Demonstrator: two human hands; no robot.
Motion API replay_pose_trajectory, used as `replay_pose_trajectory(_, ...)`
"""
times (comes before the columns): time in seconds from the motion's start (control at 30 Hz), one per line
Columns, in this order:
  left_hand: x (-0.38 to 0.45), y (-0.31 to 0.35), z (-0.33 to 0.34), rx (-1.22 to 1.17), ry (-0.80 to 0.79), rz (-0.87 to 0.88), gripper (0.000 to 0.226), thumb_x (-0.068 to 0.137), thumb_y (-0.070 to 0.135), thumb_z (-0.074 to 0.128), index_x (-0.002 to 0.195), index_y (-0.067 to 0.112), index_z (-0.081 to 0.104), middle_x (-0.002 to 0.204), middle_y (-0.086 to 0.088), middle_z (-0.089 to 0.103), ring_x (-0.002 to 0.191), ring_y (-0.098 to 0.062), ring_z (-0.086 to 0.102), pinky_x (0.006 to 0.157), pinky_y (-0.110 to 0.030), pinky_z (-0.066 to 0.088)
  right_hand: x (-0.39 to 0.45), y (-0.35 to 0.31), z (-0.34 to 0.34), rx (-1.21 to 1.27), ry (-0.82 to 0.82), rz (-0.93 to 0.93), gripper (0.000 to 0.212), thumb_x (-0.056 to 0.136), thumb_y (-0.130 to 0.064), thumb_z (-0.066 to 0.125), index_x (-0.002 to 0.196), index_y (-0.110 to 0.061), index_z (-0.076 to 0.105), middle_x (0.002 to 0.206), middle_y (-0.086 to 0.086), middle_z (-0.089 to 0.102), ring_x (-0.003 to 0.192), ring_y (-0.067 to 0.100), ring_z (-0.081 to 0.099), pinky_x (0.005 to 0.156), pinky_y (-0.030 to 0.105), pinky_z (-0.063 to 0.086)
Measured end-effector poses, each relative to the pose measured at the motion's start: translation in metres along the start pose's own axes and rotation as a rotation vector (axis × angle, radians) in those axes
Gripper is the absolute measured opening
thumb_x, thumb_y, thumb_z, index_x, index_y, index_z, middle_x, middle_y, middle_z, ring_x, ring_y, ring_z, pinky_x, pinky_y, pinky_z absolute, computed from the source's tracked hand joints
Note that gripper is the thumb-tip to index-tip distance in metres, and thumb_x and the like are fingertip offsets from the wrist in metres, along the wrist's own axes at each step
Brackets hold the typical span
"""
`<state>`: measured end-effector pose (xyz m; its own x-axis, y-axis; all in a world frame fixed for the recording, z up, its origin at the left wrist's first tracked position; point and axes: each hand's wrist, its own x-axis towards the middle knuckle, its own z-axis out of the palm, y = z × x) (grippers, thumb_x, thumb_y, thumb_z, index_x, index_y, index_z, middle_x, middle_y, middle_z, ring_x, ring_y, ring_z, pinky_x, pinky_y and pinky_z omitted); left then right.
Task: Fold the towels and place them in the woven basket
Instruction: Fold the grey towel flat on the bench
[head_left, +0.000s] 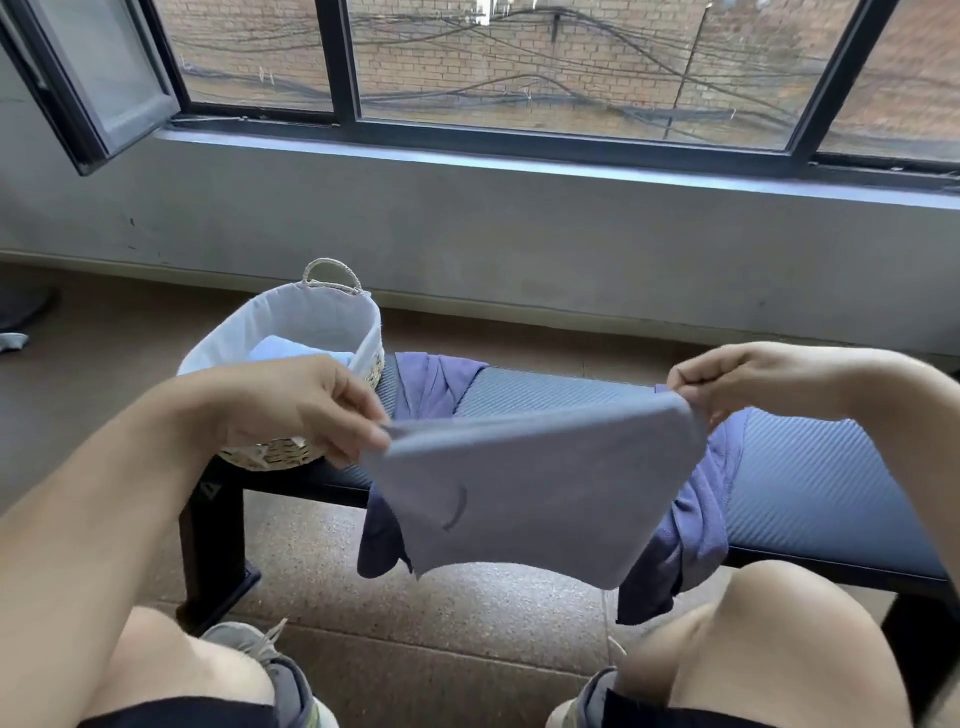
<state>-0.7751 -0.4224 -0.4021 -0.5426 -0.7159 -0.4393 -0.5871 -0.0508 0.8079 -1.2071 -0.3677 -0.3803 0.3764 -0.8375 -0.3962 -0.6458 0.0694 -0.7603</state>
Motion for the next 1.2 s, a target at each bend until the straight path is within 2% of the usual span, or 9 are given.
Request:
replay_pose_trajectory(0.07, -0.007, 0.001, 0.001, -0.011, -0.116, -0.026, 0.008, 0.077, 0.01, 0.079, 0.082, 0.005, 0.074, 0.074, -0.014, 0.07, 0.067, -0.017, 0.067, 0.061, -0.025, 0.055, -0.01, -0.002, 0.0, 0.026, -0.078, 0.014, 0.026, 0.103, -0.014, 0.051, 0.089, 0.004, 0.064, 0.084, 0.013, 0.063, 0.084, 0.024, 0.058, 0.087, 0.039, 0.047)
replay_pose_trajectory(0.13, -0.009, 0.002, -0.002, -0.087, -0.064, -0.029, 0.007, 0.083, 0.006, 0.074, 0.085, 0.002, 0.07, 0.069, -0.01, 0.067, 0.058, -0.013, 0.064, 0.052, -0.023, 0.053, -0.013, -0.004, -0.001, 0.035, -0.075, 0.013, 0.026, 0.103, -0.012, 0.05, 0.092, 0.005, 0.066, 0.086, 0.015, 0.065, 0.085, 0.023, 0.061, 0.086, 0.036, 0.049)
replay_pose_trajectory(0.23, 0.015, -0.003, -0.001, -0.129, 0.232, -0.01, 0.011, 0.087, 0.013, 0.074, 0.089, 0.003, 0.072, 0.069, -0.005, 0.065, 0.056, -0.008, 0.058, 0.046, -0.019, 0.045, 0.006, 0.004, -0.001, -0.026, 0.123, 0.06, 0.024, 0.105, -0.014, 0.051, 0.093, -0.003, 0.069, 0.089, 0.021, 0.069, 0.082, 0.021, 0.063, 0.079, 0.037, 0.05)
replay_pose_trajectory(0.33, 0.068, -0.01, 0.013, -0.084, 0.466, -0.011, 0.01, 0.092, 0.017, 0.073, 0.089, 0.008, 0.071, 0.064, -0.003, 0.056, 0.047, -0.01, 0.052, 0.042, -0.02, 0.037, 0.045, 0.028, 0.0, -0.248, 0.397, 0.16, 0.028, 0.105, -0.02, 0.05, 0.083, -0.022, 0.068, 0.077, 0.008, 0.069, 0.072, 0.021, 0.057, 0.067, 0.037, 0.046)
replay_pose_trajectory(0.43, 0.115, -0.013, 0.029, -0.173, 0.482, -0.052, 0.011, 0.1, 0.019, 0.061, 0.09, 0.013, 0.062, 0.062, -0.001, 0.059, 0.046, -0.012, 0.064, 0.04, -0.017, 0.039, 0.083, 0.049, 0.005, -0.37, 0.565, 0.294, 0.025, 0.103, -0.024, 0.047, 0.085, -0.024, 0.063, 0.077, -0.001, 0.067, 0.071, 0.022, 0.062, 0.06, 0.029, 0.044)
replay_pose_trajectory(0.53, 0.146, -0.014, 0.032, -0.243, 0.507, -0.057, 0.015, 0.103, 0.018, 0.055, 0.089, 0.013, 0.058, 0.066, -0.004, 0.065, 0.049, -0.013, 0.068, 0.038, -0.015, 0.041, 0.109, 0.074, 0.011, -0.429, 0.656, 0.391, 0.024, 0.101, -0.026, 0.042, 0.088, -0.027, 0.062, 0.09, 0.0, 0.07, 0.086, 0.027, 0.065, 0.074, 0.036, 0.053)
replay_pose_trajectory(0.63, 0.165, -0.022, 0.029, -0.259, 0.529, -0.071, 0.013, 0.101, 0.021, 0.06, 0.091, 0.013, 0.06, 0.066, -0.006, 0.067, 0.048, -0.011, 0.068, 0.039, -0.015, 0.043, 0.125, 0.092, 0.019, -0.437, 0.785, 0.408, 0.022, 0.1, -0.034, 0.039, 0.095, -0.034, 0.061, 0.094, -0.003, 0.066, 0.093, 0.029, 0.059, 0.079, 0.038, 0.048)
replay_pose_trajectory(1.07, 0.205, -0.05, 0.023, -0.39, 0.568, -0.104, 0.02, 0.108, 0.019, 0.044, 0.098, 0.008, 0.058, 0.077, -0.01, 0.071, 0.048, -0.013, 0.069, 0.037, -0.018, 0.045, 0.176, 0.108, 0.019, -0.382, 0.804, 0.473, 0.026, 0.101, -0.031, 0.034, 0.095, -0.025, 0.059, 0.095, 0.002, 0.063, 0.09, 0.032, 0.054, 0.072, 0.036, 0.037)
replay_pose_trajectory(1.2, 0.215, -0.056, 0.017, -0.433, 0.553, -0.198, 0.028, 0.109, 0.024, 0.042, 0.088, 0.01, 0.054, 0.076, -0.009, 0.066, 0.041, -0.005, 0.064, 0.034, -0.014, 0.043, 0.184, 0.108, 0.017, -0.461, 0.785, 0.47, 0.027, 0.104, -0.033, 0.034, 0.098, -0.027, 0.059, 0.101, 0.002, 0.061, 0.09, 0.028, 0.051, 0.074, 0.035, 0.036)
